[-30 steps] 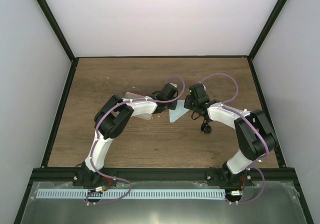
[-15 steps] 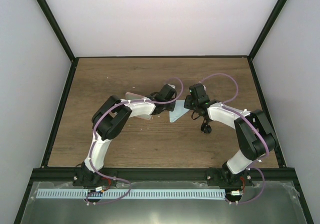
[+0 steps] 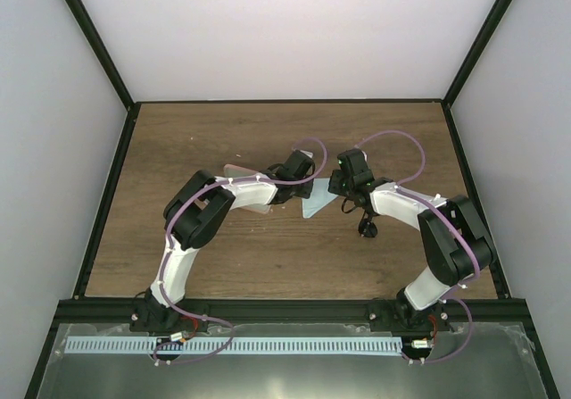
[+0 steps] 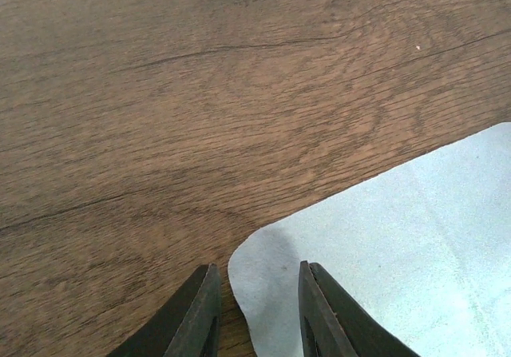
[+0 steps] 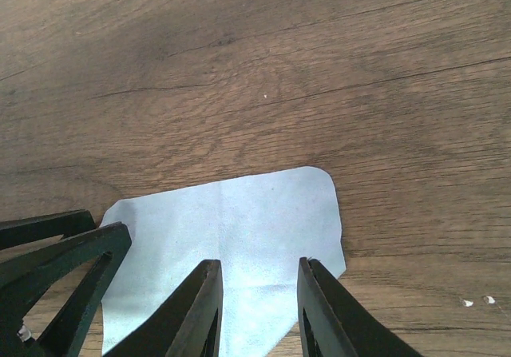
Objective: Organize the sunglasses
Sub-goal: Fold the glasses cleaning cloth at the center of the board.
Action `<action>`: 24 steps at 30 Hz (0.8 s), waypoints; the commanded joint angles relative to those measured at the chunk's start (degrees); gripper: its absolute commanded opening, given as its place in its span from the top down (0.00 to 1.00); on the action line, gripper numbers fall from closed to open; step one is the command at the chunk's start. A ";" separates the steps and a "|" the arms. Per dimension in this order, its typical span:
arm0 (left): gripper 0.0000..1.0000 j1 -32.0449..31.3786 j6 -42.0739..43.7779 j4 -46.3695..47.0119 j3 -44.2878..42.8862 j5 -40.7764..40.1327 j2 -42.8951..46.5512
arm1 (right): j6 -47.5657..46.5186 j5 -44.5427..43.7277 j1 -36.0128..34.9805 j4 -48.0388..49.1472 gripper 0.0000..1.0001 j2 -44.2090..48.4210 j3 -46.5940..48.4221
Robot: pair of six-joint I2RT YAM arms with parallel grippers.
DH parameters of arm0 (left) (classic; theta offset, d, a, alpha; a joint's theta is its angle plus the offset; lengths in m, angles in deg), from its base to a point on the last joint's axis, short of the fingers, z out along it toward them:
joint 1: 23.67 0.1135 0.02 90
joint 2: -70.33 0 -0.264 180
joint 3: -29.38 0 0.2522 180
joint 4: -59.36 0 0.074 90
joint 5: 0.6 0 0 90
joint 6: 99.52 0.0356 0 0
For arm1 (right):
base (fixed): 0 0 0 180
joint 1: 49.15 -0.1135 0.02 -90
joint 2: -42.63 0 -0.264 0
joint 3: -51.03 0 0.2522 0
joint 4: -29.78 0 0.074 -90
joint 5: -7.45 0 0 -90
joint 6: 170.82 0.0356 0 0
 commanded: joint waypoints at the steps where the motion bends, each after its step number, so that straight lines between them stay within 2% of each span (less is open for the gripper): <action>1: 0.70 -0.14 0.19 -2.46 -1.01 2.11 -2.20 | 0.17 -0.17 0.12 0.39 0.71 0.74 0.00; 24: 0.82 -0.08 0.90 -4.83 -2.39 -0.59 -2.47 | -0.01 -0.18 0.15 0.31 0.71 -0.01 0.27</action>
